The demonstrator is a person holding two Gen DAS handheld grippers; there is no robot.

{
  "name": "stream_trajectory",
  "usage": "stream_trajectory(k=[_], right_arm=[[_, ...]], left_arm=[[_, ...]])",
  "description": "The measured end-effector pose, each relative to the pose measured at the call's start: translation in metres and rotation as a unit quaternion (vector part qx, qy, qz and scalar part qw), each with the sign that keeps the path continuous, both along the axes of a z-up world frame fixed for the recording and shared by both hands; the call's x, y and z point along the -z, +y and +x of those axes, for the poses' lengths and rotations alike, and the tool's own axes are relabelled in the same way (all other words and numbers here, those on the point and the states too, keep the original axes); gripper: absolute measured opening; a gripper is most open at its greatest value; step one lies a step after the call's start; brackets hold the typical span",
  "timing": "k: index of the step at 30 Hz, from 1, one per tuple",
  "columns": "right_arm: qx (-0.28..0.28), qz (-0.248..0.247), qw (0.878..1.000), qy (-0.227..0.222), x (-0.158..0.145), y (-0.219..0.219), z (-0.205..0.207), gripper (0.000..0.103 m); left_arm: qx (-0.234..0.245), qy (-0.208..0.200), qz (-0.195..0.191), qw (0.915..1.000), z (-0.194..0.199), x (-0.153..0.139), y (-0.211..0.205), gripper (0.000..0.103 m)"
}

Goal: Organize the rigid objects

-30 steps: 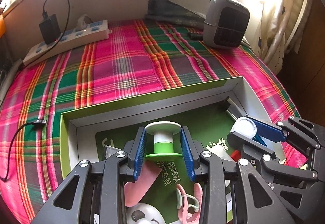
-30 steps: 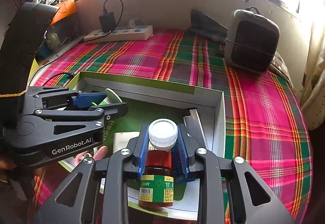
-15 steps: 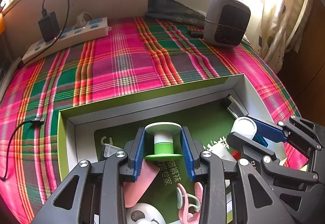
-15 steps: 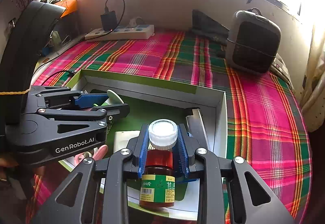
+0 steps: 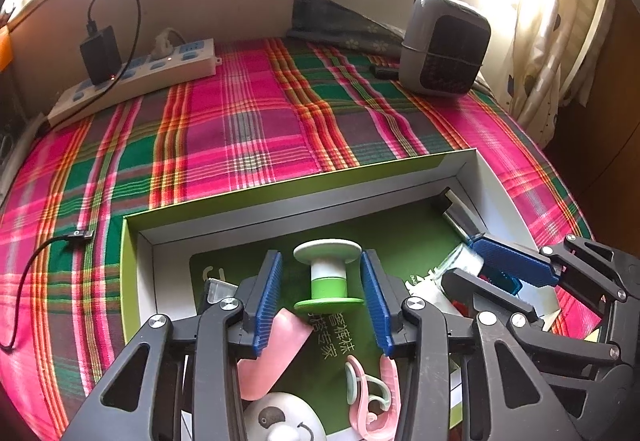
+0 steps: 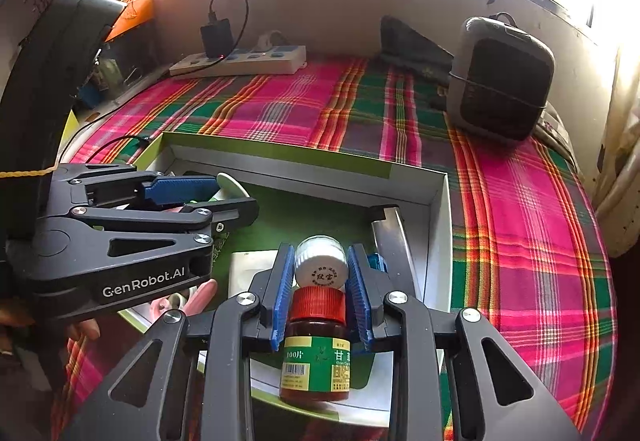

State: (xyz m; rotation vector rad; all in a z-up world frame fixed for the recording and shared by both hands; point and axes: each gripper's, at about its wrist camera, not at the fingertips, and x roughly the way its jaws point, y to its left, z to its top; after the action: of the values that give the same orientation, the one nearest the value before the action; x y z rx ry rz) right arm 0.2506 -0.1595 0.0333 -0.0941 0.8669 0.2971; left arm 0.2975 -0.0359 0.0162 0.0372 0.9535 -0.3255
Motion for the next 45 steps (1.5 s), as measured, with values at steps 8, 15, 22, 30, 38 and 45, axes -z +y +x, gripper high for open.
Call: stream_trajectory(k=[8,15,22,30,38,45], right_arm=[[0.008,0.006,1.0,-0.005,-0.003,-0.001,-0.006,0.031],[0.014,0.013,1.0,-0.01,-0.009,-0.003,-0.016,0.033],[0.023,0.024,0.999,-0.015,-0.015,-0.006,-0.03,0.041],[0.029,0.03,0.999,-0.019,-0.021,-0.005,-0.055,0.041],[0.035,0.03,0.999,-0.017,-0.021,-0.007,-0.077,0.041],[0.047,0.028,0.999,0.0,-0.009,-0.012,-0.095,0.041]], left_arm=[[-0.004,-0.008,0.001,1.0,-0.012,-0.006,0.001,0.04],[-0.019,-0.029,0.018,0.9993,-0.033,-0.017,0.003,0.041],[-0.037,-0.046,0.023,0.998,-0.062,-0.027,0.01,0.041],[-0.056,-0.05,0.024,0.9969,-0.099,-0.03,0.015,0.042],[-0.075,-0.054,0.044,0.9947,-0.131,-0.024,0.017,0.042],[-0.081,-0.042,0.052,0.9944,-0.152,-0.011,0.016,0.042]])
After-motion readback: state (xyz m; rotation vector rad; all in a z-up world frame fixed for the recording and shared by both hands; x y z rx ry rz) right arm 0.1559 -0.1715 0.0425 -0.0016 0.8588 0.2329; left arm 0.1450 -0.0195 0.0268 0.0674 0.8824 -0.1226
